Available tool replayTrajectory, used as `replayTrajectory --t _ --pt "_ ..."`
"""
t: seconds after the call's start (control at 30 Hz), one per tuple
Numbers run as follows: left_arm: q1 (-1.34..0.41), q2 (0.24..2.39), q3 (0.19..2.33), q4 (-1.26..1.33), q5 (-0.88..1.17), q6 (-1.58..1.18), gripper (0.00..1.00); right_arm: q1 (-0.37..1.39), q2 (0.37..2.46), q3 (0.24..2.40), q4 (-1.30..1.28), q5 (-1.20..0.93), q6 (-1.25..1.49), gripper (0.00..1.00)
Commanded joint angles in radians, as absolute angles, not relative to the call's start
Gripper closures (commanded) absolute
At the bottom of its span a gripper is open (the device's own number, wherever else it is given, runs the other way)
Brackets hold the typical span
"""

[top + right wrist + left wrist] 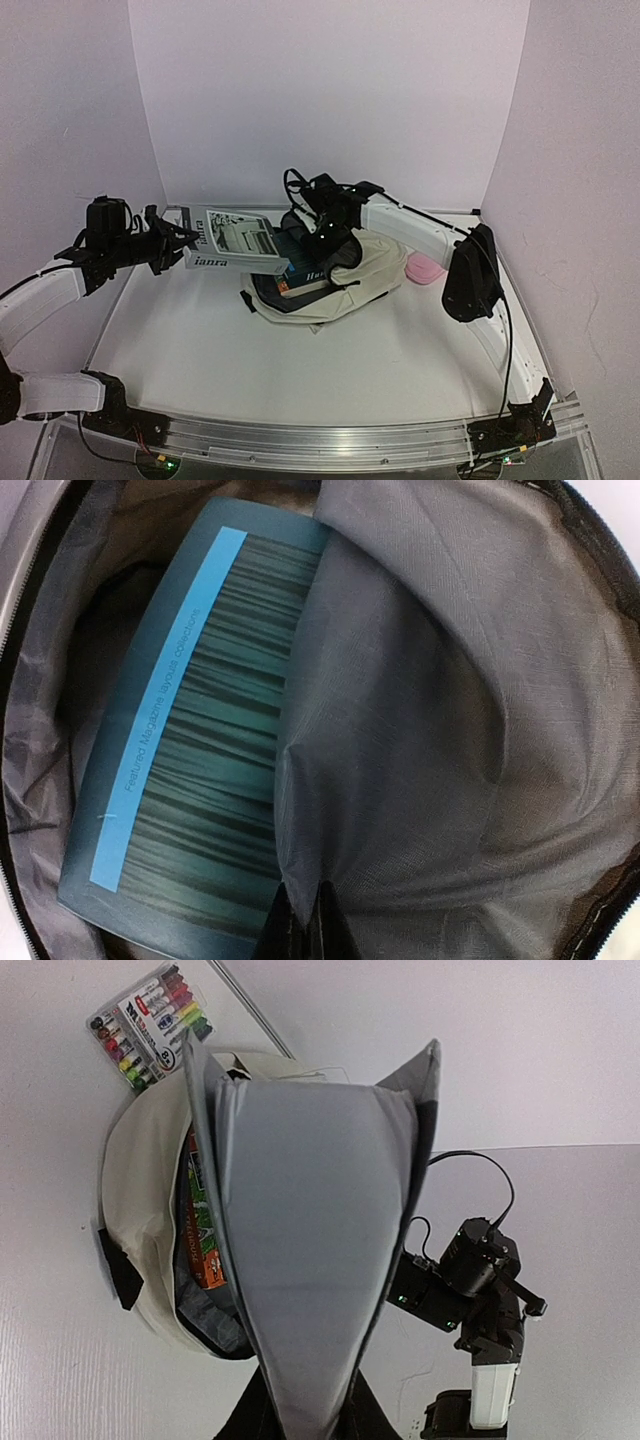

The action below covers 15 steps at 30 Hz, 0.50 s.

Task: Pack the student bag
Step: Place the book in the student bag.

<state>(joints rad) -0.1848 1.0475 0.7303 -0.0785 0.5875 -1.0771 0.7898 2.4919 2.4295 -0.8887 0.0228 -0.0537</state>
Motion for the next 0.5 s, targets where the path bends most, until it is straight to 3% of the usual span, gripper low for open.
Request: replayTrajectory --t 0.0,0.47 --pt "-0.186 1.061 0.738 -0.005 0.667 -1.078 0.83 0.773 2.387 2.469 -0.882 0.045 -0.042 1.00" --pt "-0.186 1.302 0.729 0.304 0.795 -1.221 0.86 0.752 2.270 2.512 -0.839 -0.098 -0.008 1.00"
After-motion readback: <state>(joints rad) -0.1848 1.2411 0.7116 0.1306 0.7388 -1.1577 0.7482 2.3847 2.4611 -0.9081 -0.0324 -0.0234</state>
